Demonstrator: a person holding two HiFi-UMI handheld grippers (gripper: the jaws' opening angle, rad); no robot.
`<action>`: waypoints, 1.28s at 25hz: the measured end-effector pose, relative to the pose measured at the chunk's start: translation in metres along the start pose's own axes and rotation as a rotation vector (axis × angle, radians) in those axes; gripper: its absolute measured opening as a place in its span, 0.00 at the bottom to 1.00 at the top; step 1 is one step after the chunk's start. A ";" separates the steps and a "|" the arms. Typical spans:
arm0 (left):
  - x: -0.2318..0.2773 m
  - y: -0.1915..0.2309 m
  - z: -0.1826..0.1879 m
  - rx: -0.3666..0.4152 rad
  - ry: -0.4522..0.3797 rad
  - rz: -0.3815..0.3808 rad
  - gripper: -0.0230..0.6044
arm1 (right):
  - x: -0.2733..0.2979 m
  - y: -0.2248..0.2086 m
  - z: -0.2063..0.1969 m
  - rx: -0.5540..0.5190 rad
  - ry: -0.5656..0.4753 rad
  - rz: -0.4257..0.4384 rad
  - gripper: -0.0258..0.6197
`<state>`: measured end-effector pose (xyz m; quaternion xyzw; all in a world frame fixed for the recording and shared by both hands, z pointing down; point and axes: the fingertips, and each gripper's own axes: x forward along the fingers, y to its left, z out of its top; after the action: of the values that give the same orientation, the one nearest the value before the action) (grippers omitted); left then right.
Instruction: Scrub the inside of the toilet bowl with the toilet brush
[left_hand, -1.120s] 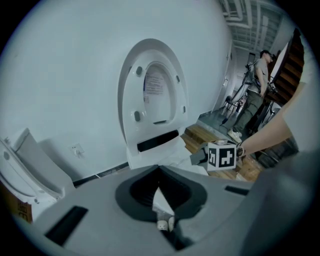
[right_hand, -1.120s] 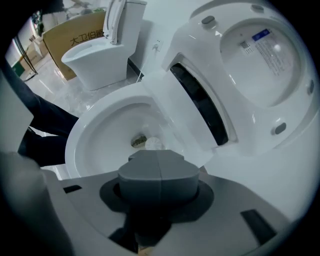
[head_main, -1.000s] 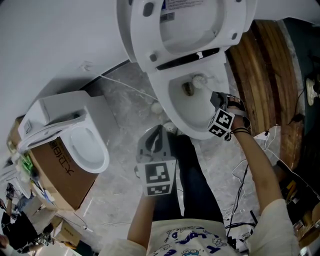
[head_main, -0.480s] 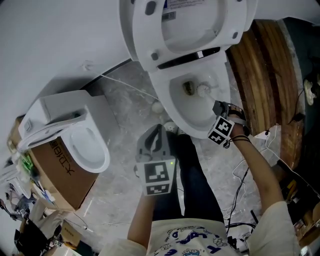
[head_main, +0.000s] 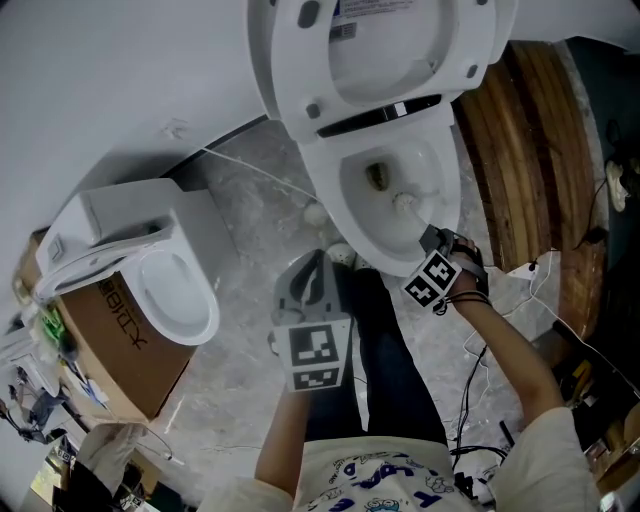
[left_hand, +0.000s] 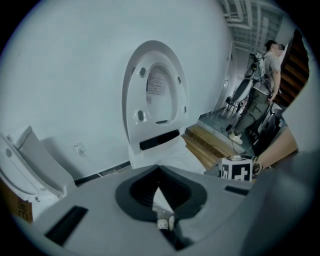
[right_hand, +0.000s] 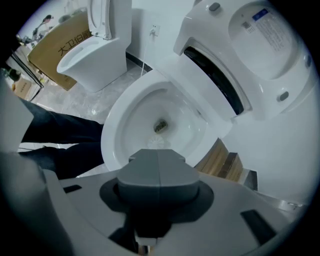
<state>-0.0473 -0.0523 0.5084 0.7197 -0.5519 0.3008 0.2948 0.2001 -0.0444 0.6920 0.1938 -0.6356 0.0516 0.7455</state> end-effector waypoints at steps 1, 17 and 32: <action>0.000 0.000 -0.001 -0.003 0.000 0.001 0.04 | -0.001 0.004 0.001 0.028 0.001 0.021 0.30; -0.001 -0.011 -0.003 -0.026 -0.008 -0.022 0.04 | 0.003 0.021 0.053 0.832 -0.038 0.342 0.30; 0.000 -0.009 0.000 -0.022 -0.013 -0.021 0.04 | -0.005 0.001 0.102 1.208 -0.204 0.445 0.30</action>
<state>-0.0387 -0.0505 0.5070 0.7241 -0.5496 0.2868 0.3022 0.1045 -0.0786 0.6989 0.4466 -0.5873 0.5344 0.4125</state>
